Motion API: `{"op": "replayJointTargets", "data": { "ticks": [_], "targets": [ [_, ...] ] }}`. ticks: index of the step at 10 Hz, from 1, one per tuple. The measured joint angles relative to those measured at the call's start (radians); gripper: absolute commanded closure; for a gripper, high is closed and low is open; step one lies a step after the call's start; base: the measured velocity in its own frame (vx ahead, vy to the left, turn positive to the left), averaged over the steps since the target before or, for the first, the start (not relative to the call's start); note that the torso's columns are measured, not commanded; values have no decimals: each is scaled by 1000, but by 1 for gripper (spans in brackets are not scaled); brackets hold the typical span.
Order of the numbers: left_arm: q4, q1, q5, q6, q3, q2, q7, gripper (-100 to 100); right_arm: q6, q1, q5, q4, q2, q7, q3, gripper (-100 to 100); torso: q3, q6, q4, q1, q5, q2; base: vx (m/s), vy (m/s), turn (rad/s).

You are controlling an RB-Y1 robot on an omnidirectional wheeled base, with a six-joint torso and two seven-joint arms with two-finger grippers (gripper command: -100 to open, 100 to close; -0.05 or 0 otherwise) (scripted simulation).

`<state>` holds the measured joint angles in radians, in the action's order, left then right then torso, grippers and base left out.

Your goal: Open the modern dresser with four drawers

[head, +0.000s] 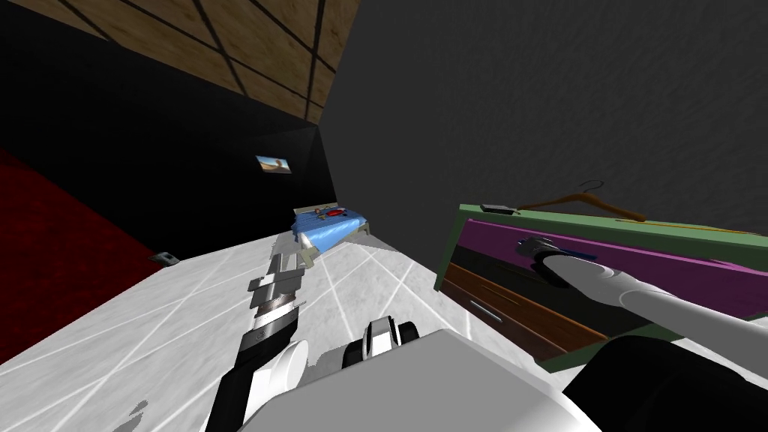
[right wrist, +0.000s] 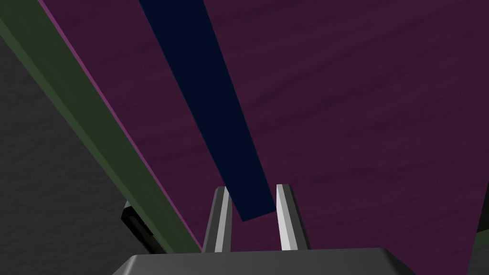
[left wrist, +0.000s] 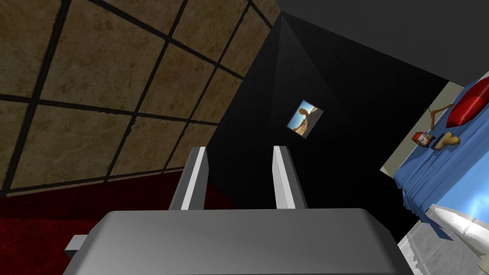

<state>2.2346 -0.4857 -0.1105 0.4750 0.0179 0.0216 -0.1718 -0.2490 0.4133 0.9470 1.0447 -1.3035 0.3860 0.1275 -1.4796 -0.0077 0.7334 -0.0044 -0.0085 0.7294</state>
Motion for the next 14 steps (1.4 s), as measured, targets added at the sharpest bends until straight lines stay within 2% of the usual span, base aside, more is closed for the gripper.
{"op": "replayJointTargets", "data": {
  "ticks": [2, 4, 6, 7, 8, 11, 13, 14],
  "targets": [
    [0, 0, 0, 0, 0, 0, 0, 0, -27, 6, -7, -18, -37, -58, -50, 100, 0, 0, 1, 2, 2, 1, -58, 24, 50],
    [0, 0, 0, 0, 0, 0, 0, 0, -48, 18, -37, -1, -55, -76, -94, 100, -2, 1, -1, -4, -1, -2, -29, 17, 51],
    [0, 0, 0, 0, 0, 0, 0, 0, -69, -7, -30, -40, -85, -130, -147, 100, 2, 0, 1, 1, 2, 3, -65, 18, 60],
    [0, 0, 0, 0, 0, 0, 0, 0, -72, -24, -20, -53, -83, -149, -176, 100, 1, 1, 0, -1, -1, 1, -83, 52, 106],
    [0, 0, 0, 0, 0, 0, 0, 0, -94, -27, -57, -55, -114, -162, -216, 100, 1, 0, 2, 1, 3, 3, -86, 46, 117],
    [0, 0, 0, 0, 0, 0, 0, 0, -136, -21, -82, -65, -163, -226, -302, 100, 0, 1, 3, 2, 6, 3, -63, 37, 74],
    [0, 0, 0, 0, 0, 0, 0, 0, -143, -43, -52, -99, -171, -287, -357, 100, 2, 5, 2, 2, 4, 4, -49, 30, 73],
    [0, 0, 0, 0, 0, 0, 0, 0, -156, -57, -63, -115, -190, -312, -393, 100, 2, 3, 4, 5, 9, 7, -79, 33, 86]
  ]
}}
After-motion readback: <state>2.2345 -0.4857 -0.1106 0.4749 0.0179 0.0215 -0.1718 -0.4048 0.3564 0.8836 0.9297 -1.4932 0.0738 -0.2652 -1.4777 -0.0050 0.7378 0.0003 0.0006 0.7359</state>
